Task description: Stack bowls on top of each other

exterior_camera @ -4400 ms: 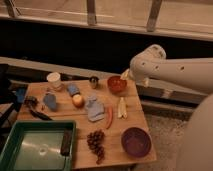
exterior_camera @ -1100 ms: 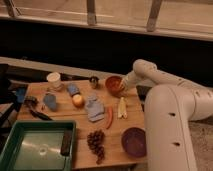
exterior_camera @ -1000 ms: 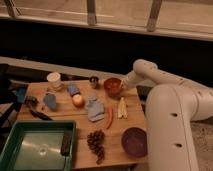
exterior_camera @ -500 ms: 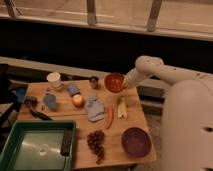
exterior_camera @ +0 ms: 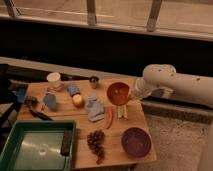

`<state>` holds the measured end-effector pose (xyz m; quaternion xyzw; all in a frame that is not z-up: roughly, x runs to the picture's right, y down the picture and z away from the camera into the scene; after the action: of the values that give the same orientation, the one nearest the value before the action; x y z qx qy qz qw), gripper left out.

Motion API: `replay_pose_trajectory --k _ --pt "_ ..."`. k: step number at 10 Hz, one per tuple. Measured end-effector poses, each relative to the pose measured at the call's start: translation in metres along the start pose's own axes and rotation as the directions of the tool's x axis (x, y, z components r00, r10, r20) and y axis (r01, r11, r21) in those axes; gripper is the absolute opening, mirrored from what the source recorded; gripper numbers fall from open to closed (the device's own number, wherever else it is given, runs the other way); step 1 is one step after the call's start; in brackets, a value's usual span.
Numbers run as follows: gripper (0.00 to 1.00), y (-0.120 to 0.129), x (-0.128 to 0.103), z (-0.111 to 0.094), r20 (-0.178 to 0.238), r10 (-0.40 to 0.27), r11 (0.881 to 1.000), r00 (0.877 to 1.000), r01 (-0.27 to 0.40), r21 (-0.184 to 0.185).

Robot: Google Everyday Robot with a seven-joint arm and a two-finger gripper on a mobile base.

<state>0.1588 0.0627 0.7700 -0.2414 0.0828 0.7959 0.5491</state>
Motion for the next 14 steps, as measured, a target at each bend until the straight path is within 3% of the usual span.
replay_pose_trajectory --k 3,9,11,13,14 --pt "0.0 -0.025 0.047 -0.017 -0.084 -0.075 0.997 0.994 0.074 -0.011" --pt "0.0 -0.029 0.056 -0.017 -0.093 -0.077 0.997 0.993 0.076 -0.012" --pt "0.0 -0.044 0.079 -0.018 -0.102 -0.041 0.999 0.994 0.039 -0.019" --pt "0.0 -0.067 0.126 -0.015 -0.125 0.023 0.999 0.992 -0.027 -0.03" --pt "0.0 -0.077 0.138 -0.015 -0.133 0.051 0.998 0.99 -0.056 -0.032"
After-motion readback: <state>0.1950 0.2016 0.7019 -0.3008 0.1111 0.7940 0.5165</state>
